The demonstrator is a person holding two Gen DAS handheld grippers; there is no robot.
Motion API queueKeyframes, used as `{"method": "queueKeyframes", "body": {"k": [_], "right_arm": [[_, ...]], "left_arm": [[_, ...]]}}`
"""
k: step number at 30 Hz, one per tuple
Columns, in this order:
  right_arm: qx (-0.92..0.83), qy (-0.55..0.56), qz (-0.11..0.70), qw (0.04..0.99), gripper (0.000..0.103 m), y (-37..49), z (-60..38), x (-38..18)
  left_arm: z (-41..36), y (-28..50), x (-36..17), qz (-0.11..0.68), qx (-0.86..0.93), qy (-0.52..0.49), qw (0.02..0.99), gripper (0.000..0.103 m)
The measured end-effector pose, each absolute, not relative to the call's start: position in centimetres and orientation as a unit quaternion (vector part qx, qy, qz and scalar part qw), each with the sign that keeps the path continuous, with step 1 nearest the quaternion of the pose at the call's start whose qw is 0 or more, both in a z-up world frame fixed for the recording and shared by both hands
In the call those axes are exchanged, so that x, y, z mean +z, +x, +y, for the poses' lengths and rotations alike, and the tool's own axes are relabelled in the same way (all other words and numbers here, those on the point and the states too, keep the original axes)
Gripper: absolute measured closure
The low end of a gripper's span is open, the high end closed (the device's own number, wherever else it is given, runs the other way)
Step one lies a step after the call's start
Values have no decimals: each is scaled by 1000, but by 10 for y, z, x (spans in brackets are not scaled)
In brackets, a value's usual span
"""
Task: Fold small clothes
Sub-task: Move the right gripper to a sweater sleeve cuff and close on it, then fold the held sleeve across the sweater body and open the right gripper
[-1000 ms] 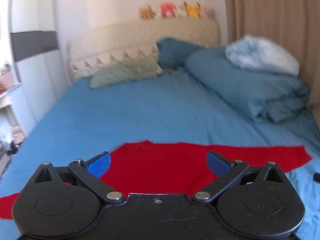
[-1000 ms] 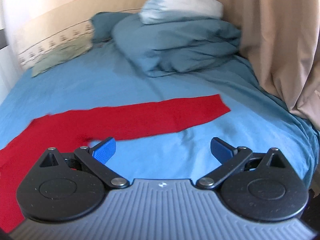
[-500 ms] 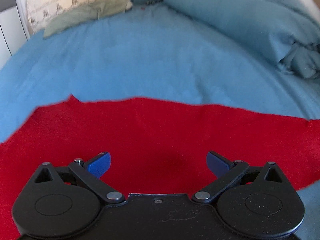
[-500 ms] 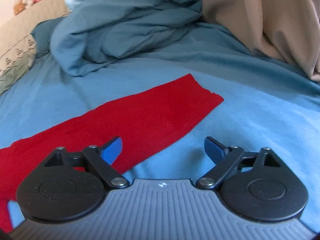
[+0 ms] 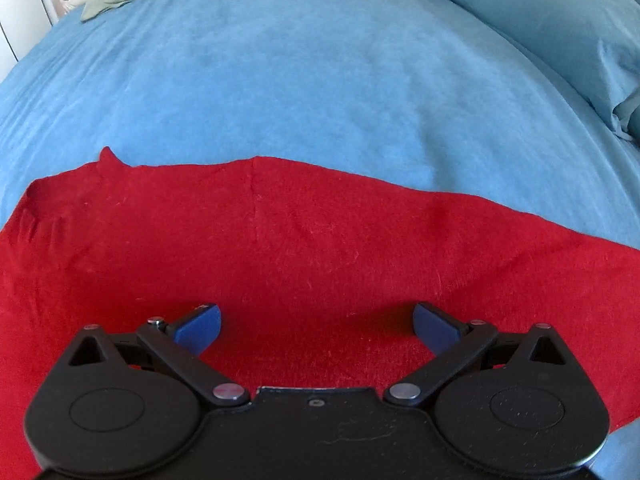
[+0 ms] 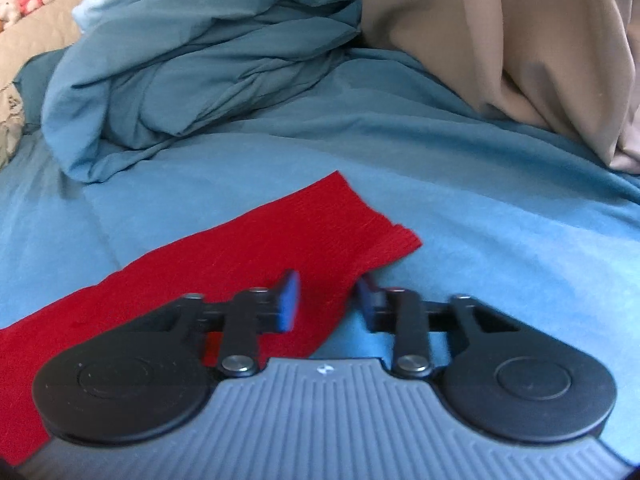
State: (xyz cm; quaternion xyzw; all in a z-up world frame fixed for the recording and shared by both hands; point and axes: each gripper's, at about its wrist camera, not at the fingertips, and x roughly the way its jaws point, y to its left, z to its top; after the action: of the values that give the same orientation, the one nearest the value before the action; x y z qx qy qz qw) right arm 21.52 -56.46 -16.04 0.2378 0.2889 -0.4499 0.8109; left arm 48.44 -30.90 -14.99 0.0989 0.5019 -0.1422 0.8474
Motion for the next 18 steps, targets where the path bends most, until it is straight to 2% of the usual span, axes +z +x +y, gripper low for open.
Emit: {"method": "queueKeyframes", "body": {"k": [2, 9, 14, 18], "right_arm": [[-445, 247, 291, 810, 82, 216, -566, -155], [-373, 244, 250, 860, 83, 242, -529, -80], [-255, 238, 213, 913, 83, 296, -456, -17], [-95, 235, 207, 945, 83, 347, -366, -1]], "left_arm": [[-308, 485, -149, 501, -148, 104, 846, 0], [-272, 490, -112, 489, -159, 80, 854, 0], [-209, 491, -70, 461, -147, 63, 873, 0], [-148, 492, -55, 440, -100, 68, 890, 0]]}}
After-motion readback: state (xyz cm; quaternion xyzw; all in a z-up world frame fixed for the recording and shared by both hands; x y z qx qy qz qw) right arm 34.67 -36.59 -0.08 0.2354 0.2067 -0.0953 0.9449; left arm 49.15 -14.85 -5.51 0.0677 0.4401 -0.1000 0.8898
